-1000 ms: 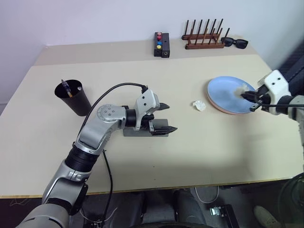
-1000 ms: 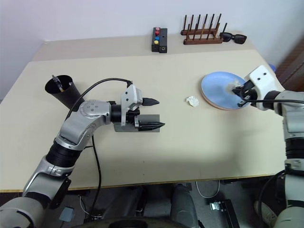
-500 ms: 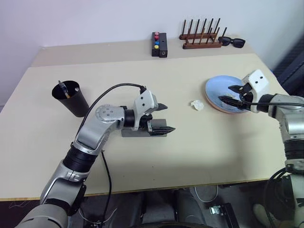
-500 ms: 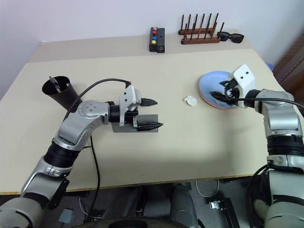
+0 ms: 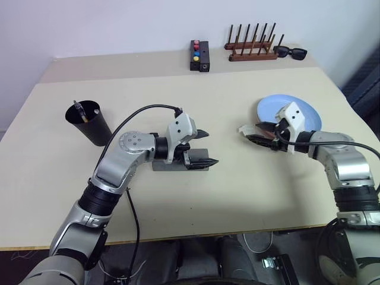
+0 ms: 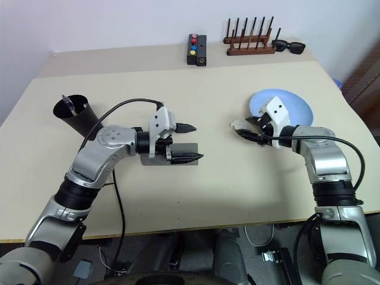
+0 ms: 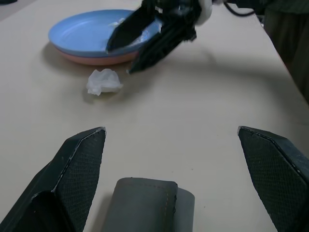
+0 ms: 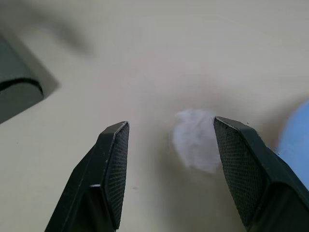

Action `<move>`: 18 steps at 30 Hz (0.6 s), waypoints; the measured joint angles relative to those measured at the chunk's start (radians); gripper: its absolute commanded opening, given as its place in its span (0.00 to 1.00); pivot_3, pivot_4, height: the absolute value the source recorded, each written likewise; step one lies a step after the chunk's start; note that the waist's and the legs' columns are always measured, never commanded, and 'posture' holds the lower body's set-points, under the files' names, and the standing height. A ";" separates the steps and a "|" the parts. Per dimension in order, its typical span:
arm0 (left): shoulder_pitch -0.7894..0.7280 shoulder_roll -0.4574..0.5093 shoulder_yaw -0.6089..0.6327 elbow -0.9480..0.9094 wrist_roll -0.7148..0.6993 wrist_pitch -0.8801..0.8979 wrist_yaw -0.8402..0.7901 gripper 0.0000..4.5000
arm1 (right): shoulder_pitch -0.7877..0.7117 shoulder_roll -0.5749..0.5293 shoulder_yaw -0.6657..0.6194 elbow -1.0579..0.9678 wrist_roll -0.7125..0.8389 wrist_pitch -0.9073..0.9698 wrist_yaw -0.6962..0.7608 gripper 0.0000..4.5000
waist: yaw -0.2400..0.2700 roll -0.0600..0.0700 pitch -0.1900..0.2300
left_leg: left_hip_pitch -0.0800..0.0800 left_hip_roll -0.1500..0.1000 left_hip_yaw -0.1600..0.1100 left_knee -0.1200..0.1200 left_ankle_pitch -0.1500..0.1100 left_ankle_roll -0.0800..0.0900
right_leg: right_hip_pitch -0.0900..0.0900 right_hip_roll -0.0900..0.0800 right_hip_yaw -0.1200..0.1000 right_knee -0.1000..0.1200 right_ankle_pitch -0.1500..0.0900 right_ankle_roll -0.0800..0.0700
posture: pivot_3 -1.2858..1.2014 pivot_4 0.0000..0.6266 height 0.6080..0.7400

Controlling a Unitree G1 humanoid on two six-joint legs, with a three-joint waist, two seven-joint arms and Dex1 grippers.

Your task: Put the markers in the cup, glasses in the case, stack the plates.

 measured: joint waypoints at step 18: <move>0.058 0.050 0.044 -0.114 -0.004 0.077 0.054 1.00 | -0.160 0.120 0.053 0.386 -0.131 -0.242 -0.056 0.50 | -0.006 0.000 0.000 | 0.000 0.000 0.000 0.000 0.000 0.000 | 0.000 0.000 0.000 0.000 0.000 0.000 | 0.52 0.24 1.00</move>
